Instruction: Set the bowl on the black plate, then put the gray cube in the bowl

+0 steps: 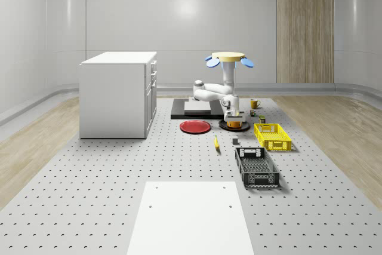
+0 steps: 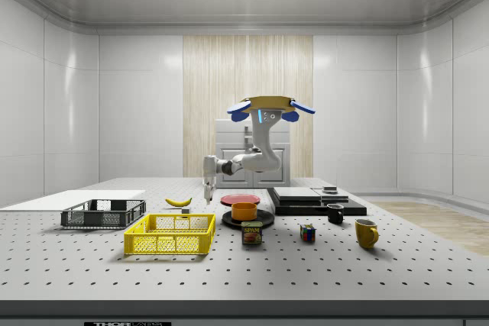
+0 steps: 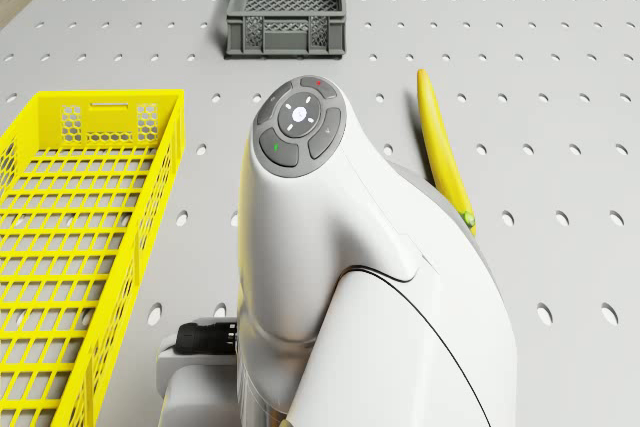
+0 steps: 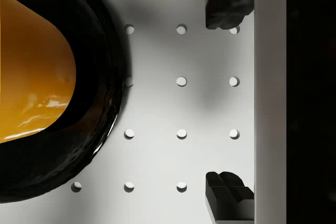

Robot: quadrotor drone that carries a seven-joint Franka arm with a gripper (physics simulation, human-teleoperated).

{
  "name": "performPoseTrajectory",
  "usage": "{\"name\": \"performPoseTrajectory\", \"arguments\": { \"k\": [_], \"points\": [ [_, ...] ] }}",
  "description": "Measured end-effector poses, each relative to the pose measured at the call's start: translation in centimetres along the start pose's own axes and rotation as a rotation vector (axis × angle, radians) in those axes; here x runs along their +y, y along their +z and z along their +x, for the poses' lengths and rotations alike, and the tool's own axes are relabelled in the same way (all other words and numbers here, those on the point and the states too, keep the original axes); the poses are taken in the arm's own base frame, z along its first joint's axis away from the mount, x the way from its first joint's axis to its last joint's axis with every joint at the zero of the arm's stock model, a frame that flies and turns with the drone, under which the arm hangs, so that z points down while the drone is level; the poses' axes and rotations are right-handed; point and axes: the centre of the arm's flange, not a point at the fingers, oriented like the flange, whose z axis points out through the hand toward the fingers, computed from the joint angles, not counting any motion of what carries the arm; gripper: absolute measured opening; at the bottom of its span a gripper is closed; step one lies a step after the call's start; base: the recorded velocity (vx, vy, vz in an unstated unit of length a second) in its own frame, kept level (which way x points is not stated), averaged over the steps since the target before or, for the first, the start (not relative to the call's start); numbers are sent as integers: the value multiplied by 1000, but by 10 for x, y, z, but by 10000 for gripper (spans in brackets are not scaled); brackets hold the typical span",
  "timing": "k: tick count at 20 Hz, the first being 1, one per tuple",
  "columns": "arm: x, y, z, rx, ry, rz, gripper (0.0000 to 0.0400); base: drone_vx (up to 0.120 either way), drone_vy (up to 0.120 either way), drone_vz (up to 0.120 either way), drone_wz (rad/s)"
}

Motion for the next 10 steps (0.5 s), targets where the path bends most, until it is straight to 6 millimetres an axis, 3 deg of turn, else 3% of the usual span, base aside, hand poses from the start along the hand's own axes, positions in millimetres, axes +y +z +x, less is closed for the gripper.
{"name": "performPoseTrajectory", "arguments": {
  "k": [4,10],
  "points": [
    [0,0,0,0,0,0,400,120,0,-100,0],
    [0,0,0,0,0,0,400,120,-60,0,0]
  ]
}}
